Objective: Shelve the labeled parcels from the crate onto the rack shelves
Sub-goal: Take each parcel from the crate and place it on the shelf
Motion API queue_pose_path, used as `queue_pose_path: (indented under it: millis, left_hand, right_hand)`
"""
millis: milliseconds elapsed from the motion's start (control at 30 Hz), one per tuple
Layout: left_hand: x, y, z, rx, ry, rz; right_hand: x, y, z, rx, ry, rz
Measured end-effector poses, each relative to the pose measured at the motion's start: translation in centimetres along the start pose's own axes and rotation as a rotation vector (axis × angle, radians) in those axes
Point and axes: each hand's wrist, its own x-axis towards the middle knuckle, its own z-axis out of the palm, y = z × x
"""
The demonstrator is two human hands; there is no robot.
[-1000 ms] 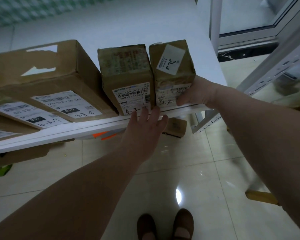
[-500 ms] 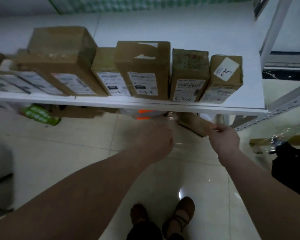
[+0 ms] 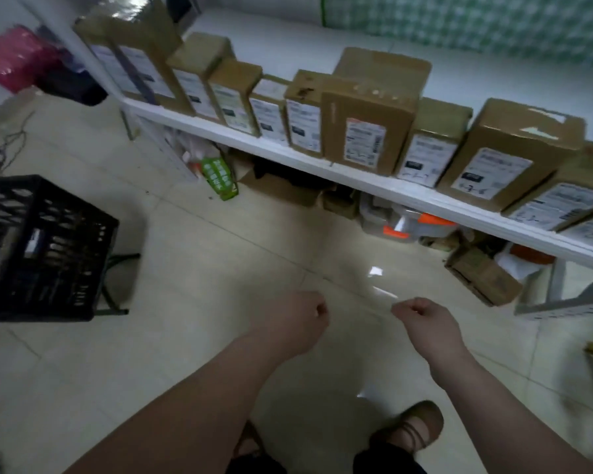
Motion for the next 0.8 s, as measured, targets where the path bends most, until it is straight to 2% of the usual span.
queue_pose_path:
  millis: [67,167,333,467,633,800]
  left_hand:
    - [-3.6,-5.0,-3.0,-0.075,0.001,-0.033]
    - [-9.9,-13.0,-8.4,-0.312,0.121,-0.159]
    - [-19.1,-25.4,-16.7,-0.853,0.498,-0.469]
    - [-24.0,-32.6,-20.2,-1.071,0.719,-0.581]
    - [-26.2,-39.2,-23.0,-1.198,0.810,-0.621]
    - [-24.6,-46.5,-26.8,-1.177,0.740,-0.660]
  right_hand:
    - [-2.8,-2.4,4.7,0.018,-0.057,-0.003]
    - [-7.6,-6.1,12.6,0.056,-0.138,0.005]
    - [-14.8,-12.1,25.4,-0.016,-0.459,0.010]
    - [-17.9,-17.9,32.2,-0.166,-0.622,-0.060]
    - [-17.1,-23.8,40.1,-0.294,-0.636,-0.173]
    - [-15.3,-29.0,49.8,-0.476,-0.697,-0.288]
